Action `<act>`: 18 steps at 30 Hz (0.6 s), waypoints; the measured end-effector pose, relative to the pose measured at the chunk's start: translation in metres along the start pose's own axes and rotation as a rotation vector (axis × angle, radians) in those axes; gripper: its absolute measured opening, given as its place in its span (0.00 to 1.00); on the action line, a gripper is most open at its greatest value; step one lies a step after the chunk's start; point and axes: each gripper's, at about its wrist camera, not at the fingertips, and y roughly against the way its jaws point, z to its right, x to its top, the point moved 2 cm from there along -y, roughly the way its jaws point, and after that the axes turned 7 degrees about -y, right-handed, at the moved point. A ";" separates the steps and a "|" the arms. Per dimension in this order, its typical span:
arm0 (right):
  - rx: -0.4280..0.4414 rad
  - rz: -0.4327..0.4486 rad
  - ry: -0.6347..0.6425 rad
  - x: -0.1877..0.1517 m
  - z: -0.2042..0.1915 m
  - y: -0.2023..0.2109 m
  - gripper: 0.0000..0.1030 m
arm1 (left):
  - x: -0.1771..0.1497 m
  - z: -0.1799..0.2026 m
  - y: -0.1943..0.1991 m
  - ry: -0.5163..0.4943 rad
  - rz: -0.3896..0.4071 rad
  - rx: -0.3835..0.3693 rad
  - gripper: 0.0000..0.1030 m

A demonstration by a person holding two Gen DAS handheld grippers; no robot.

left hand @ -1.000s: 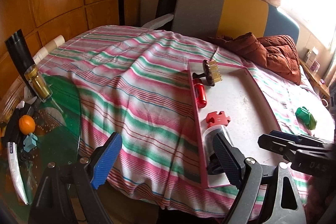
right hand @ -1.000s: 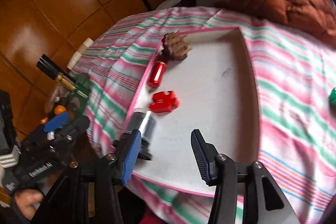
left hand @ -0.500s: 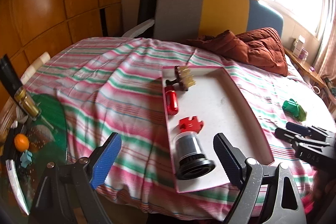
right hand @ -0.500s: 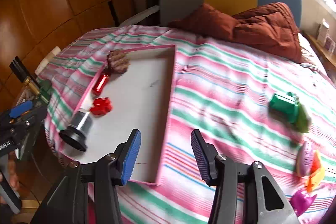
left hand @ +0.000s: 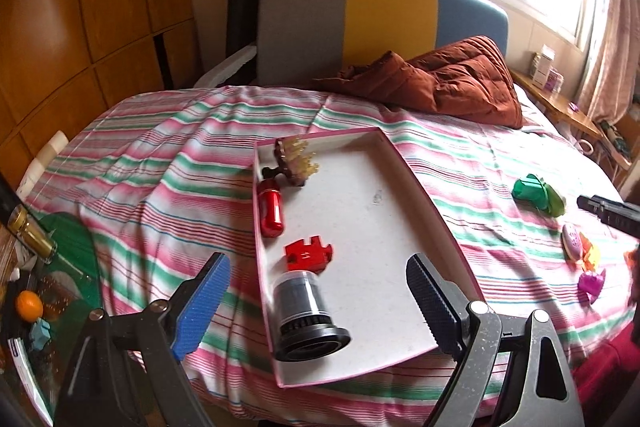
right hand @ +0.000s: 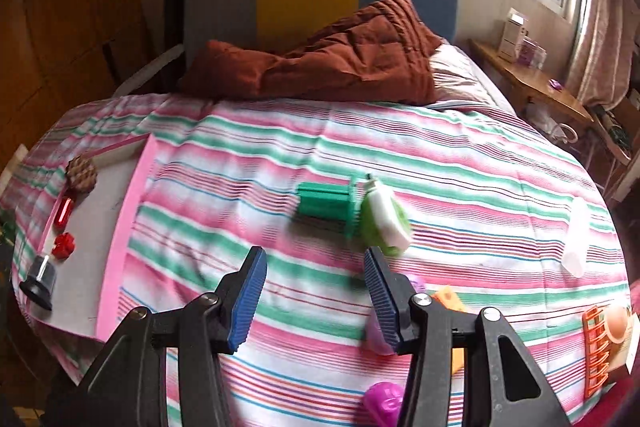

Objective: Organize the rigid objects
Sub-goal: 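Move both tools back toward the remaining toys on the bedspread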

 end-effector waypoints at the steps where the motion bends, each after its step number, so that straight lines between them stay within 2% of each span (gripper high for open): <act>1: -0.018 0.009 -0.016 0.002 0.011 -0.001 0.49 | 0.000 0.003 -0.001 -0.007 -0.001 -0.001 0.87; 6: -0.056 0.044 -0.140 0.001 0.061 -0.009 0.49 | 0.002 0.016 -0.005 -0.028 -0.015 -0.013 0.87; 8: -0.067 0.004 -0.216 -0.003 0.078 -0.016 0.49 | 0.003 0.021 -0.007 -0.033 -0.020 -0.022 0.87; 11: -0.049 0.008 -0.304 -0.002 0.093 -0.015 0.49 | 0.004 0.028 -0.011 -0.037 -0.032 -0.046 0.87; 18: -0.116 -0.004 -0.480 -0.007 0.131 -0.013 0.49 | 0.016 0.058 -0.016 -0.084 -0.032 -0.108 0.87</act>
